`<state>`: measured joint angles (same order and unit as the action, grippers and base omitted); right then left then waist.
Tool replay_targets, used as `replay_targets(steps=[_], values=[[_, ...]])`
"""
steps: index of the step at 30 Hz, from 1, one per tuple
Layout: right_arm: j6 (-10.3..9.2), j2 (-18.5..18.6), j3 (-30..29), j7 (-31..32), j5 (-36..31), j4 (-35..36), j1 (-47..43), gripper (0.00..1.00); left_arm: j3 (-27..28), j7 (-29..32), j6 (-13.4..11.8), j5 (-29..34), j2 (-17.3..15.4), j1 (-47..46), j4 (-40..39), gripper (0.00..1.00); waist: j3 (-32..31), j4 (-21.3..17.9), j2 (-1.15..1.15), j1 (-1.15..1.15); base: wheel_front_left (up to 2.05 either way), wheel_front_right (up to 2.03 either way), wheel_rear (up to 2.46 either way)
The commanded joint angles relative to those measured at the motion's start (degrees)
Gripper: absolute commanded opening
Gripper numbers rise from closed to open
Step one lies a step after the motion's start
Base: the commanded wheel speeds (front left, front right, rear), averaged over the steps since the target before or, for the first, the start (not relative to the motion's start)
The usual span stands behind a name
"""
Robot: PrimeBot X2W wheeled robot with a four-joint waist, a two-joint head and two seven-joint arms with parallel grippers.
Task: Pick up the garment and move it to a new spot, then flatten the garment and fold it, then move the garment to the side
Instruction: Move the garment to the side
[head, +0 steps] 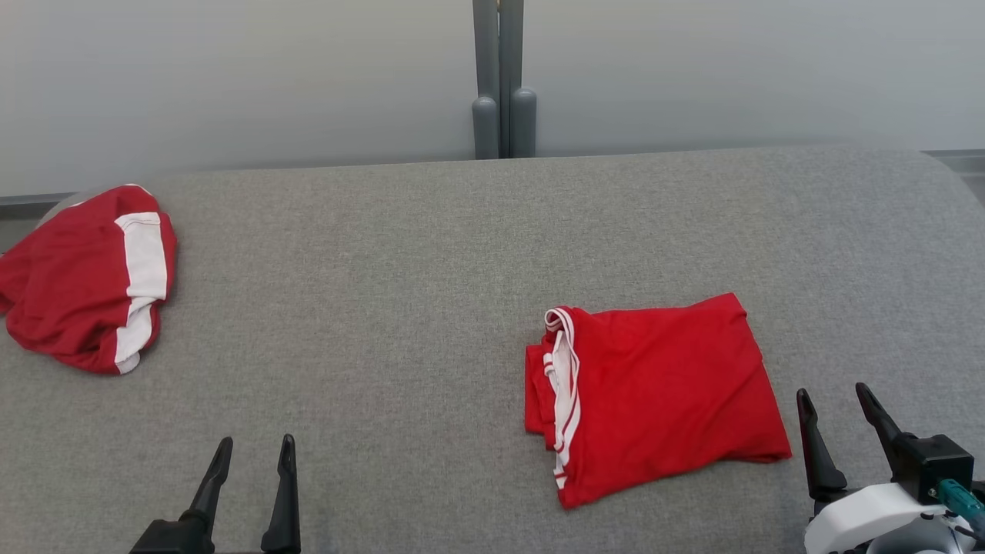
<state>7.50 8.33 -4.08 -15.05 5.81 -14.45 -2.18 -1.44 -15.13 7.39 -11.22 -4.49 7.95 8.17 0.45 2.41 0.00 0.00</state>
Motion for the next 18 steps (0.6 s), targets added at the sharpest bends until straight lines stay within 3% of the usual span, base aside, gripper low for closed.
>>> replay_targets(steps=[1, 12, 14, 18], values=[[-0.02, 0.1, 0.1, -0.2, -0.6, 0.0, 0.4, 1.0, 0.0, 0.0, 0.2, 0.2, -0.5, 0.8, 0.1, 1.0, 0.0, 0.0, 0.0, 0.0, 0.0, 0.0, 0.0], [-0.02, -0.2, -0.6, -0.2, 0.9, 0.5, 1.6, 1.0, -0.3, 0.0, 0.2, 0.1, -0.6, 0.9, 0.3, 1.0, 0.0, 0.0, 0.0, 0.0, 0.0, 0.0, 0.0], [-0.02, 0.6, 0.8, 0.0, 1.7, -2.2, 1.8, 1.0, -0.4, 0.0, 0.2, 0.2, -0.4, 1.0, 0.3, 1.0, -0.1, 0.0, 0.0, 0.0, 0.0, 0.0, 0.0], [-0.05, 5.2, 6.3, 10.2, 6.4, -4.1, 7.8, 1.0, -0.1, 0.0, 0.2, 0.3, -0.1, 0.4, -0.1, 1.0, 0.9, -0.3, 0.0, 0.0, 0.0, 0.0, 0.0]])
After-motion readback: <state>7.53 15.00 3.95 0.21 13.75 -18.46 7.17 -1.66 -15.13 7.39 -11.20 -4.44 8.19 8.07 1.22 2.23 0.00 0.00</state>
